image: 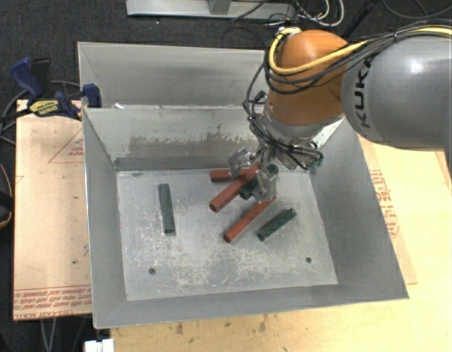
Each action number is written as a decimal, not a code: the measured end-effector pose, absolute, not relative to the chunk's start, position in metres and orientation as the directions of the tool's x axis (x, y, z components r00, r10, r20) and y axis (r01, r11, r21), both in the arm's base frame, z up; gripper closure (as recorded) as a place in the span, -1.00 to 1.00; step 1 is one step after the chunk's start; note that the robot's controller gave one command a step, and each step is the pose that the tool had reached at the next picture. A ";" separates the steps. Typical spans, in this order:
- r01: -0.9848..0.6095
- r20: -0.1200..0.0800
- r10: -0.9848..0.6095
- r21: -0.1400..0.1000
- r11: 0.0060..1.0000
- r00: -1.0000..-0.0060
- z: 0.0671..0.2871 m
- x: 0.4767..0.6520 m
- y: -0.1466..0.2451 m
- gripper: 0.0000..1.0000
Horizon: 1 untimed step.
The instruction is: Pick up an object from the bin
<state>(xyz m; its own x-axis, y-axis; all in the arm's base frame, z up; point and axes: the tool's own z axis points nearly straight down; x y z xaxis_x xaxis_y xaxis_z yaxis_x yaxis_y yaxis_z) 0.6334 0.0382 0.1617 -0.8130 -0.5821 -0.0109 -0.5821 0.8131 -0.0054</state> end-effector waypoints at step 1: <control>-0.581 -0.006 -0.581 -0.002 0.814 -0.814 0.188 0.635 0.039 1.00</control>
Offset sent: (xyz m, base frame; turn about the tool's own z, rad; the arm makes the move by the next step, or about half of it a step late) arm 0.0002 0.0001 0.0243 0.0000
